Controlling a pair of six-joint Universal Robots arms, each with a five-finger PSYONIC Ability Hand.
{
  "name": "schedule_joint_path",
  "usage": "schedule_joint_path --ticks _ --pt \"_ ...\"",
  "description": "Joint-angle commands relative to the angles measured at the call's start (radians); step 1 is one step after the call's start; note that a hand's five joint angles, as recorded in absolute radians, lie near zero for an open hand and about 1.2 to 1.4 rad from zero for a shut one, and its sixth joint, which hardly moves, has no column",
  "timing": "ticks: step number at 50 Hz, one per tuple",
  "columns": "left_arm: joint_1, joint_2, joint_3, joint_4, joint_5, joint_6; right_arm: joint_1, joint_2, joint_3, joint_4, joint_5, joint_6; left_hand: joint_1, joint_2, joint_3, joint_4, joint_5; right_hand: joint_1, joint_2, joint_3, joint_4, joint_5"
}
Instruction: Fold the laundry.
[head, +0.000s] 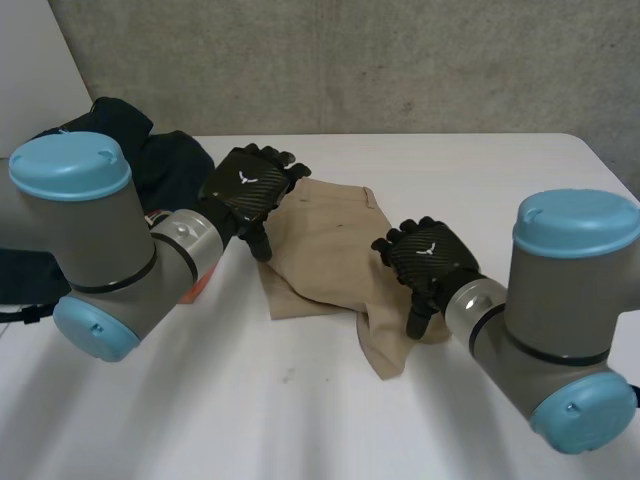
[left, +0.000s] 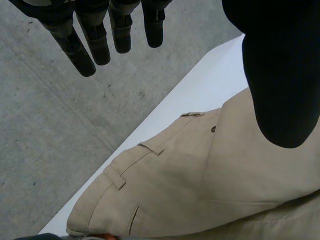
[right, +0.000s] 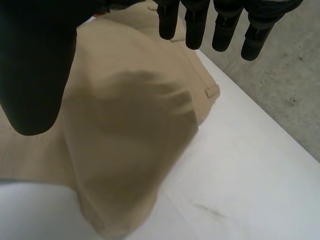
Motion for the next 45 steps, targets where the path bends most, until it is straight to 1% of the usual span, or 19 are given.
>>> schedule_joint_path --ticks 1,5,7,8,9,10,13,15,16,17,19,23,26,34,35,38,42,44,45 --pt "0.02 -0.006 0.033 -0.071 -0.01 0.044 0.057 0.079 -0.022 -0.061 0.032 0.037 -0.023 -0.029 -0.038 -0.027 -0.048 -0.044 -0.035 -0.031 -0.034 -0.041" --pt "0.026 0.0 0.041 -0.083 -0.01 0.046 0.069 0.173 -0.088 -0.134 0.089 0.054 -0.023 -0.029 -0.038 -0.027 -0.048 -0.044 -0.035 -0.031 -0.034 -0.041" --pt "0.029 0.002 0.044 -0.083 -0.01 0.041 0.074 0.232 -0.135 -0.164 0.121 0.049 -0.023 -0.029 -0.038 -0.027 -0.048 0.082 0.09 0.094 0.091 0.085" --pt "0.029 0.002 0.045 -0.083 -0.01 0.041 0.074 0.249 -0.155 -0.17 0.13 0.043 -0.023 -0.029 -0.038 -0.027 -0.048 0.269 0.277 0.281 0.278 0.272" --pt "0.032 0.002 0.047 -0.082 -0.01 0.04 0.075 0.274 -0.192 -0.164 0.153 0.023 -0.023 -0.029 -0.038 -0.027 -0.048 1.131 1.14 1.143 1.14 1.134" --pt "0.032 0.002 0.048 -0.083 -0.01 0.04 0.077 0.279 -0.207 -0.158 0.162 0.015 -0.023 -0.029 -0.038 -0.027 -0.048 1.178 1.186 1.19 1.187 1.181" --pt "0.037 -0.004 0.057 -0.085 -0.01 0.04 0.09 0.251 -0.191 -0.135 0.205 0.008 -0.023 -0.029 -0.038 -0.027 -0.048 1.178 1.187 1.191 1.188 1.181" --pt "0.037 -0.009 0.062 -0.086 -0.009 0.04 0.107 0.199 -0.16 -0.154 0.202 0.014 -0.023 -0.029 -0.038 -0.027 -0.048 1.178 1.187 1.191 1.188 1.181" --pt "0.038 -0.01 0.065 -0.085 -0.009 0.04 0.112 0.159 -0.146 -0.174 0.189 0.015 -0.023 -0.029 -0.038 -0.027 -0.048 1.178 1.187 1.191 1.188 1.181" --pt "0.04 -0.019 0.073 -0.083 -0.004 0.041 0.12 0.069 -0.119 -0.206 0.15 0.02 -0.023 -0.029 -0.038 -0.027 -0.048 1.178 1.187 1.191 1.188 1.181" --pt "0.04 -0.032 0.083 -0.082 -0.004 0.038 0.124 -0.014 -0.099 -0.227 0.112 0.021 -0.023 -0.029 -0.038 -0.027 -0.048 1.178 1.187 1.191 1.188 1.181" --pt "0.032 -0.102 0.154 -0.086 -0.004 0.036 0.15 -0.193 -0.085 -0.199 -0.02 0.053 -0.023 -0.029 -0.038 -0.027 -0.048 1.178 1.187 1.191 1.188 1.181" --pt "0.023 -0.159 0.209 -0.093 -0.009 0.043 0.163 -0.235 -0.1 -0.156 -0.039 0.078 -0.023 -0.029 -0.038 -0.027 -0.048 1.178 1.187 1.191 1.188 1.181" --pt "-0.022 -0.342 0.401 -0.215 -0.036 0.078 0.181 -0.353 -0.157 -0.017 -0.068 0.159 -0.023 -0.029 -0.038 -0.027 -0.048 1.178 1.187 1.191 1.188 1.181" --pt "-0.031 -0.361 0.428 -0.249 -0.058 0.078 0.183 -0.364 -0.16 -0.001 -0.069 0.158 0.191 0.185 0.177 0.187 0.166 1.178 1.187 1.191 1.188 1.181" --pt "-0.043 -0.368 0.462 -0.292 -0.096 0.075 0.177 -0.364 -0.161 0.003 -0.068 0.152 1.166 1.16 1.152 1.162 1.141 1.178 1.187 1.191 1.188 1.181" --pt "-0.049 -0.284 0.489 -0.358 -0.176 0.012 0.076 -0.335 -0.163 -0.004 -0.04 0.121 1.199 1.192 1.184 1.195 1.173 1.178 1.187 1.191 1.188 1.181" --pt "-0.052 -0.222 0.472 -0.364 -0.185 -0.022 0.034 -0.32 -0.165 -0.006 -0.036 0.109 1.199 1.192 1.184 1.195 1.173 1.178 1.187 1.191 1.188 1.181" --pt "-0.054 -0.152 0.441 -0.369 -0.185 -0.063 -0.001 -0.301 -0.169 -0.007 -0.034 0.1 1.199 1.192 1.184 1.195 1.173 1.178 1.187 1.191 1.188 1.181"
